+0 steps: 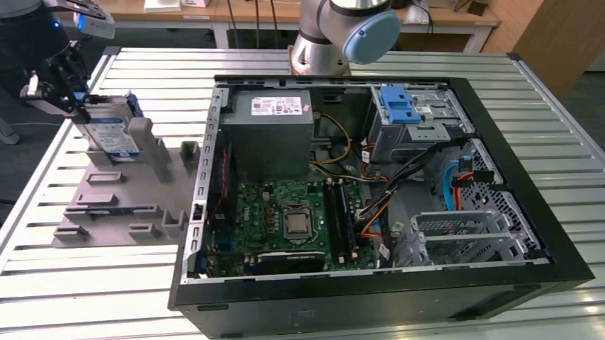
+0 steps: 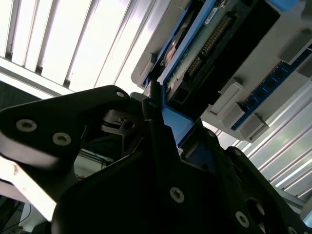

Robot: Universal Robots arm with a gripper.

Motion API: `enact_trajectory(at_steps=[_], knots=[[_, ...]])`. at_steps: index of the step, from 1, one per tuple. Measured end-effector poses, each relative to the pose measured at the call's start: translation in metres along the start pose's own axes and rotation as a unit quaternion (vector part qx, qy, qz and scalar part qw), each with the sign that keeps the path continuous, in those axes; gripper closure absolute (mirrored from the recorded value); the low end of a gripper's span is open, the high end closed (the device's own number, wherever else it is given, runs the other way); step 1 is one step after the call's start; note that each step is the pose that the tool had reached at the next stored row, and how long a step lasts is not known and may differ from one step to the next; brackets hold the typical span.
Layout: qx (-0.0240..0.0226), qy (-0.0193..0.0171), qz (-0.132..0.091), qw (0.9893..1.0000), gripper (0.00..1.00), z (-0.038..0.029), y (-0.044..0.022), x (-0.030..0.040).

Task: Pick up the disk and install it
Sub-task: 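Pick up the disk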

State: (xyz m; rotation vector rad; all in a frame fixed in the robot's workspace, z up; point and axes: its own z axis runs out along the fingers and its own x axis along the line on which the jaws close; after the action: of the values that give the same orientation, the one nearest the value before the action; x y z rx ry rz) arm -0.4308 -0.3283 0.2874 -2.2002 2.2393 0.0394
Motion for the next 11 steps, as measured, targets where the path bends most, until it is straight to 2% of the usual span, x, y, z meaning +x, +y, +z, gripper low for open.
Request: enact_trajectory(at_steps=[6,11], knots=[[-0.0001,0.0004,0.000,1.0000,0.63,-0.0001,-0.0001,0.0016],[0.0001,0.0003,0.009,1.0000,0.63,-0.0001,-0.0001,0.0017]])
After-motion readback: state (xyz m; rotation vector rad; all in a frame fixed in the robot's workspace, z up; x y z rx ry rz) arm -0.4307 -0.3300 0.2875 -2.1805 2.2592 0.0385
